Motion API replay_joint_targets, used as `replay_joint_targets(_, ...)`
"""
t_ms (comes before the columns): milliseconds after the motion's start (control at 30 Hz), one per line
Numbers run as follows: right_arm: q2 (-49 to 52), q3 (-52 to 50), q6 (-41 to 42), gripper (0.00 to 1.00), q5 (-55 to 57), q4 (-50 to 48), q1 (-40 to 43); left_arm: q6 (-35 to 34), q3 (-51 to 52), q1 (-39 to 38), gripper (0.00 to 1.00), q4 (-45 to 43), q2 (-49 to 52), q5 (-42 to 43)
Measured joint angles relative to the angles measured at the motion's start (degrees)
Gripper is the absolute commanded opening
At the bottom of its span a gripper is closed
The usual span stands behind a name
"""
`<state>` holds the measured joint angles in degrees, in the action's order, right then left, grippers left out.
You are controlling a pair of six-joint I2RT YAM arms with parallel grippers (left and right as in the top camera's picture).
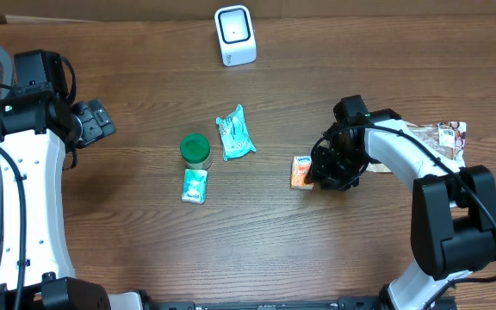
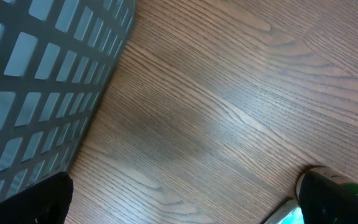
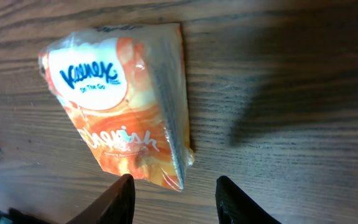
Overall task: Scan the item barcode
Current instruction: 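Grasp the orange Kleenex tissue pack with right gripper and lift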
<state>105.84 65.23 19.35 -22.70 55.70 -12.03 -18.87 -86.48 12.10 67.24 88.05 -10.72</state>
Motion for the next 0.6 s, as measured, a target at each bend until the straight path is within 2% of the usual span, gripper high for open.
replay_joint_targets(333,0.0,-4.31,7.3,0.31,-0.46,-7.56,-0.02,0.0,0.0,0.0,1.0,-0.02,0.0,0.0)
replay_joint_targets(600,-1.7,-8.24,9.88,0.15,-2.01,-14.16,-0.02,0.02,0.0,0.0,1.0,-0.02,0.0,0.0)
